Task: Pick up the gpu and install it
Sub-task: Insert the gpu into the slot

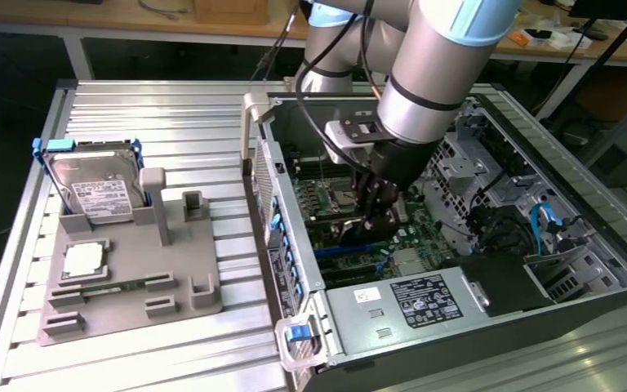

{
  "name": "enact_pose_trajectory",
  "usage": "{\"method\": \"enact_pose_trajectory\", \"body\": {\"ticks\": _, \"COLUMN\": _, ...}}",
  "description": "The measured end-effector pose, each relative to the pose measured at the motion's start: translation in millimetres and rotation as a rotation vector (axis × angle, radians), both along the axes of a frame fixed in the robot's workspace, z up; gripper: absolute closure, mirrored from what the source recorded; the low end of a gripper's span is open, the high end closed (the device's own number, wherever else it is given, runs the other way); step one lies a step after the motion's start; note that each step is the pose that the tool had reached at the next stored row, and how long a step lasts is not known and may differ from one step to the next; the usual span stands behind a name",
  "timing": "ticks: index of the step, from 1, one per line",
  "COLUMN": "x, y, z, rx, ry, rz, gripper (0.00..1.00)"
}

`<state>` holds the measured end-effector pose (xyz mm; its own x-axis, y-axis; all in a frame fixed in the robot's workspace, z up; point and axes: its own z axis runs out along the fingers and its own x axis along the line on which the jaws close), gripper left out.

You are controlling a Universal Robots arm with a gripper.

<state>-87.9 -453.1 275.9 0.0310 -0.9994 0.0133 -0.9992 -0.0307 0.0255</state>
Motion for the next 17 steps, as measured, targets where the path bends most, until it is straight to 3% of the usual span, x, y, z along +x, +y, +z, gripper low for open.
{"method": "enact_pose_trajectory", "body": {"ticks": 5, "x": 0.0, "y": 0.5, "z": -1.8, "rx": 0.0, "ry": -0.0001, "rz": -0.013, "gripper": 0.73}}
{"method": "enact_pose_trajectory", "body": {"ticks": 9, "x": 0.1, "y": 4.1, "z": -2.7, "rx": -0.0001, "ry": 0.0, "rz": -0.022, "gripper": 0.73}}
{"method": "enact_pose_trajectory", "body": {"ticks": 17, "x": -4.0, "y": 4.2, "z": -3.2, "rx": -0.0002, "ry": -0.0008, "rz": -0.023, "gripper": 0.73}}
